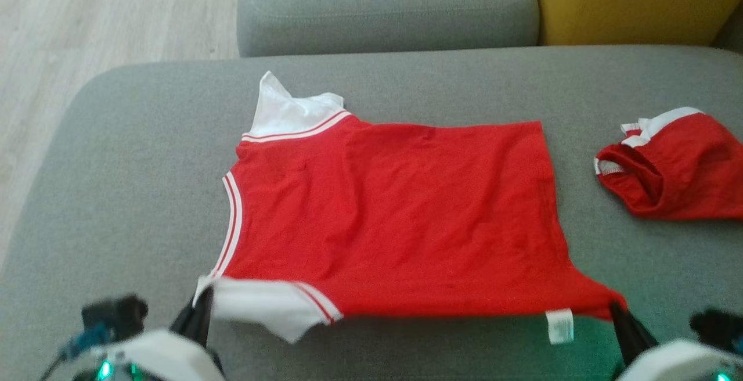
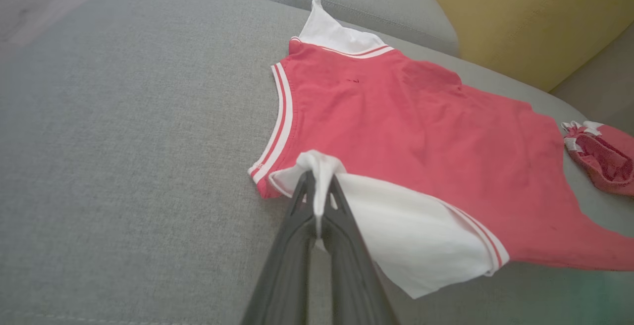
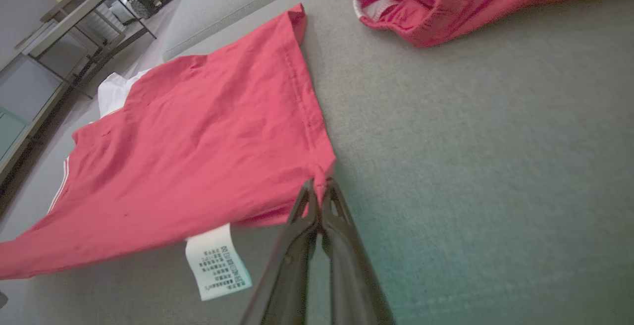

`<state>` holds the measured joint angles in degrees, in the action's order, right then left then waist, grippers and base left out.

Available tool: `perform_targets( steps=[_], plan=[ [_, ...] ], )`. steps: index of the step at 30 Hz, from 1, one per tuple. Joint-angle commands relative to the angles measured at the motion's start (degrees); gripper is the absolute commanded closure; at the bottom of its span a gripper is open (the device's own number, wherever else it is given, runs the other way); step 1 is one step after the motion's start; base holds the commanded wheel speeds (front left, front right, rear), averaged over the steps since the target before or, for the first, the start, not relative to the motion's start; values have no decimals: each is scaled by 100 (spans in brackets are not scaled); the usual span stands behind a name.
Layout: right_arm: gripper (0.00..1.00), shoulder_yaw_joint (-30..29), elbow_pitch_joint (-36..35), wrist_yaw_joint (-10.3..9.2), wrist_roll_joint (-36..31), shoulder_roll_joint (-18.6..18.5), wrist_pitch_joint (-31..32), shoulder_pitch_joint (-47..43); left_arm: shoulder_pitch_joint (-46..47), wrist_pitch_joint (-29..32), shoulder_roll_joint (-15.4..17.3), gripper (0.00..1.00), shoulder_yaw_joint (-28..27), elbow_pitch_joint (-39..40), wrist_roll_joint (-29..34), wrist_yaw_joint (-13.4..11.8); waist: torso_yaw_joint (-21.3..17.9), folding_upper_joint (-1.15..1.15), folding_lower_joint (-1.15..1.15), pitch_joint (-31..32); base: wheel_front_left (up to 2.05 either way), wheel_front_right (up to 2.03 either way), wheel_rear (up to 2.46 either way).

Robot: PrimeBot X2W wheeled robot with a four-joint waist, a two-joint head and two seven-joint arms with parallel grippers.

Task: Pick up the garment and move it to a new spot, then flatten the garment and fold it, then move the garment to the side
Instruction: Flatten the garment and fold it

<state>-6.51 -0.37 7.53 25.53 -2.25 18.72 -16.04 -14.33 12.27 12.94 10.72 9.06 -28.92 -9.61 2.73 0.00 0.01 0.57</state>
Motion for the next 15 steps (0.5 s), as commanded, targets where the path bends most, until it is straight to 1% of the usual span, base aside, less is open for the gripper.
perform_targets(
  steps=[1, 6, 10, 15],
  plan=[
    [100, 117, -149, -4, -102, -65, 30, 529, 580, 44, 102, 100, -191, 122, -47, 47, -9, 0, -1, -61, 0, 0, 0],
    [100, 170, 235, -4, -231, -64, 124, 1220, 1399, 297, 179, 100, -137, -447, -174, 269, -25, 0, -1, -342, 0, 0, 0],
    [100, 207, 650, -4, -340, -64, 162, 1637, 1993, 610, 171, 100, -37, -1149, -371, 483, -11, 0, -1, -528, 0, 0, 0],
    [100, 360, 1100, -4, -427, -64, 61, 2033, 2554, 816, 163, 100, 6, -2051, -541, 683, -52, 0, -1, -720, 0, 0, 0]
  ],
)
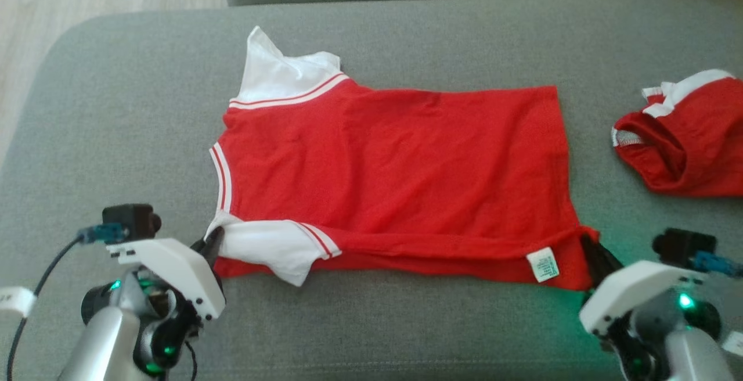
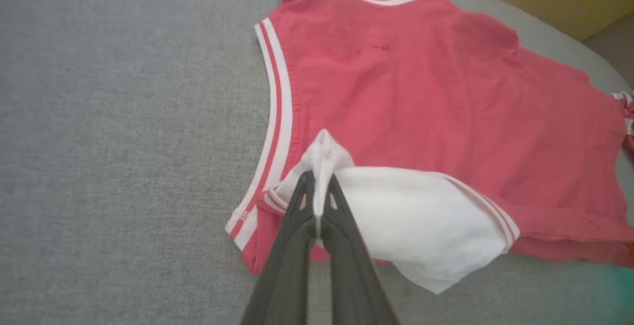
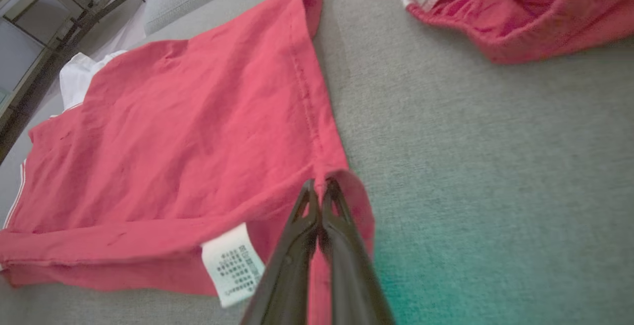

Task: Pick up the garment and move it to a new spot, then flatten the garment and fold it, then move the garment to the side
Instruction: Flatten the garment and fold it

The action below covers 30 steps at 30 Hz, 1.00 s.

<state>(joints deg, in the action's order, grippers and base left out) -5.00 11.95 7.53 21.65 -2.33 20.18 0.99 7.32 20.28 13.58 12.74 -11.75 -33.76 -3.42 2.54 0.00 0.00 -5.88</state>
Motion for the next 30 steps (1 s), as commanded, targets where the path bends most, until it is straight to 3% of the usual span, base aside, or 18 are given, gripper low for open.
perform_targets(
  steps=[1, 4, 5, 6, 7, 8, 9, 17, 23, 30],
  plan=[
    [100, 246, -61, -4, -29, -55, -137, 401, 464, 12, 87, 100, -202, -113, -92, 100, -43, 0, 0, -95, 0, 0, 0],
    [100, 319, 47, -4, -13, -65, -313, 537, 583, -28, 36, 100, -244, -347, -204, 176, -59, 0, 0, -132, 0, 0, 0],
    [100, 341, 111, -4, 5, -66, -374, 588, 630, -51, 11, 86, -266, -440, -265, 218, -66, 0, 0, -148, 0, 0, 0],
    [100, 355, 172, -4, 17, -71, -423, 632, 673, -108, -14, 56, -296, -511, -311, 252, -68, 0, 0, -164, 0, 0, 0],
    [84, 360, 225, -4, 29, -77, -479, 670, 710, -185, -34, 0, -317, -574, -331, 278, -65, 0, 0, -177, 0, 0, 0],
    [54, 351, 264, -4, 53, -77, -553, 702, 740, -262, -64, 0, -342, -631, -362, 303, -60, 0, 0, -190, 0, 0, 0],
    [0, 345, 308, -4, 90, -77, -602, 727, 767, -359, -88, 0, -366, -677, -376, 324, -54, 0, 0, -204, 0, 0, 0],
    [0, 392, 186, -4, 220, -141, -1217, 700, 566, -1685, -288, 0, -594, -617, -211, 278, -29, 0, 0, -242, 0, 0, 0],
    [0, 419, -406, -4, -205, -261, -1978, 461, 15, -2969, -308, 0, -614, -104, 419, -48, -39, 0, 0, -189, 0, 0, 0],
    [0, 443, -1038, -4, -971, -277, -2405, -36, -684, -3449, -217, 0, -505, 482, 1082, -303, -37, 0, 0, -24, 0, 0, 0]
  ],
)
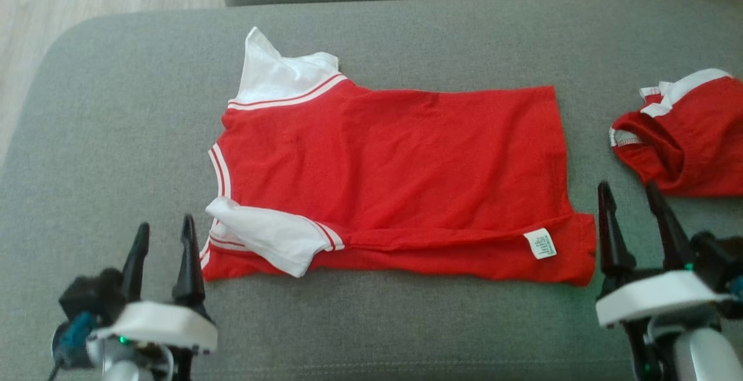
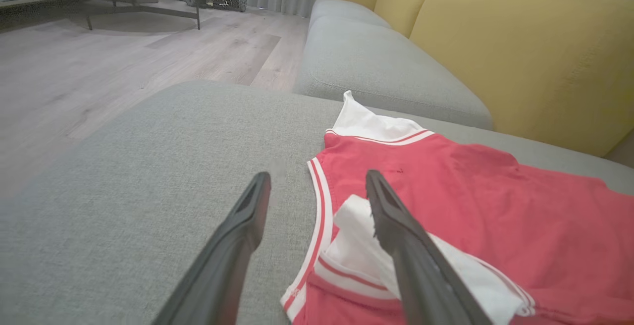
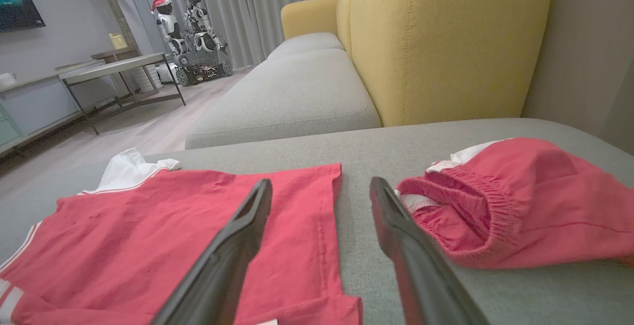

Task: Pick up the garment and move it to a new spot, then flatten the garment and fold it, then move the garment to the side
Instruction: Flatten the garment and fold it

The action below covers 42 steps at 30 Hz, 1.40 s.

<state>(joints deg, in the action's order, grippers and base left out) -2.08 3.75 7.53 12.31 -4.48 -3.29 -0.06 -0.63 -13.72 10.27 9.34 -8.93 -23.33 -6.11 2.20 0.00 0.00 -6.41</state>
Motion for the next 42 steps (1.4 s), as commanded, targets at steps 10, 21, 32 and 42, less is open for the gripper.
perform_targets(
  steps=[10, 21, 32, 42],
  plan=[
    [0, 156, -470, -4, -200, 74, -39, -527, -436, -122, 76, 0, -118, 334, 376, -65, -57, 0, 0, 229, 0, 0, 0],
    [0, 127, -201, -4, -69, 109, 286, -503, -343, 161, 103, 0, -37, 46, 229, 65, -46, 0, 0, 226, 0, 0, 0],
    [0, 217, 509, -4, -156, 148, 972, -308, 229, 792, 10, 0, -12, -1010, -274, 347, -42, 0, 0, -113, 0, 0, 0],
    [0, 227, 1024, -4, -148, 158, 1095, -15, 692, 903, -31, 0, -5, -1656, -545, 616, -15, 0, 0, -372, 0, 0, 0]
  ],
)
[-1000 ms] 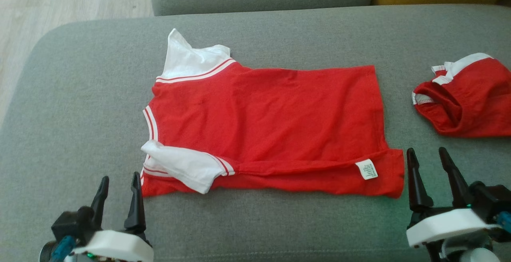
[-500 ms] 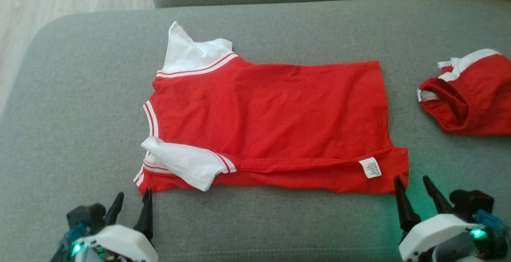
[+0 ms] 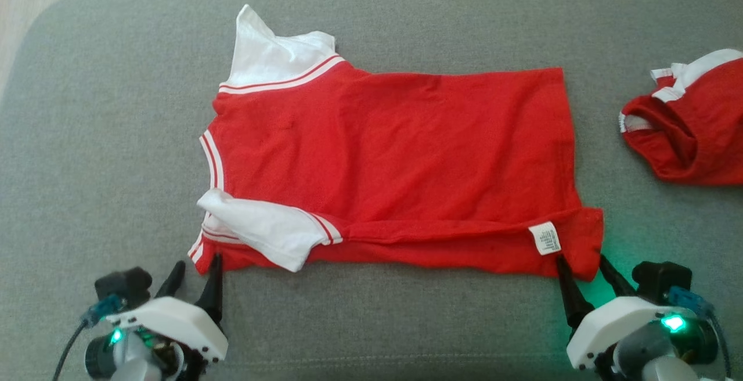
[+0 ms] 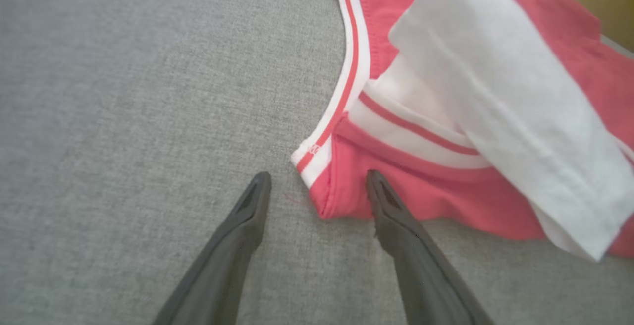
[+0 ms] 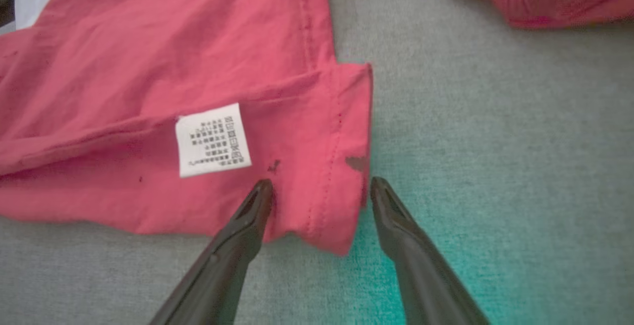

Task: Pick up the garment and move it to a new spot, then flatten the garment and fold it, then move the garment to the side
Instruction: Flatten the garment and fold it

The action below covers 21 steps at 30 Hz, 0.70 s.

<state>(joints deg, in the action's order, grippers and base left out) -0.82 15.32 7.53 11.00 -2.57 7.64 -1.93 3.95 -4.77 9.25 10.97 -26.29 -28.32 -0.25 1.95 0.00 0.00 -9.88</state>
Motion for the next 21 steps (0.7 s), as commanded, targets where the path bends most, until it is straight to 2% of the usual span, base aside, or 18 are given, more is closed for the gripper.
perform_targets(
  steps=[1, 2, 3, 4, 5, 6, 7, 8, 9, 14, 21],
  plan=[
    [0, 78, -52, -4, 18, -33, 57, 188, 268, 22, 74, 0, -154, 31, -64, 67, 12, 0, 0, -43, 0, 0, 0],
    [0, 67, 20, -4, 27, -33, 104, 209, 297, 22, 78, 25, -141, -10, -77, 106, 15, 0, 0, -59, 0, 0, 0],
    [0, 84, 65, -4, 91, -33, 106, 243, 326, 7, 78, 59, -135, -41, -93, 142, 16, 0, 0, -75, 0, 0, 0],
    [0, 114, 108, -4, 161, -33, 116, 271, 347, -11, 76, 82, -131, -71, -113, 177, 16, 0, 0, -86, 0, 0, 0],
    [0, 135, 154, -4, 204, -32, 141, 294, 361, -19, 75, 100, -126, -105, -135, 214, 14, 0, 0, -95, 0, 0, 0],
    [18, 149, 190, -4, 269, -32, 143, 317, 370, -19, 77, 100, -116, -140, -149, 240, 14, 0, 0, -100, 0, 0, 0],
    [54, 158, 226, -4, 325, -32, 140, 339, 379, -28, 78, 100, -111, -169, -158, 256, 16, 0, 0, -104, 0, 0, 0],
    [72, 163, 265, -4, 347, -32, 150, 359, 386, -37, 80, 100, -105, -196, -164, 267, 18, 0, 0, -107, 0, 0, 0],
    [100, 171, 295, -4, 402, -32, 149, 377, 394, -45, 83, 100, -99, -216, -168, 277, 21, 0, 0, -108, 0, 0, 0],
    [100, 152, 271, -4, 589, -32, 106, 403, 397, -118, 98, 100, -87, -107, -200, 316, 53, 0, 0, -89, 0, 0, 0],
    [100, -44, -204, -4, 716, -32, 260, 206, 229, -89, 222, 100, -106, 529, -167, 210, 78, 0, 0, -33, 0, 0, 0]
  ],
)
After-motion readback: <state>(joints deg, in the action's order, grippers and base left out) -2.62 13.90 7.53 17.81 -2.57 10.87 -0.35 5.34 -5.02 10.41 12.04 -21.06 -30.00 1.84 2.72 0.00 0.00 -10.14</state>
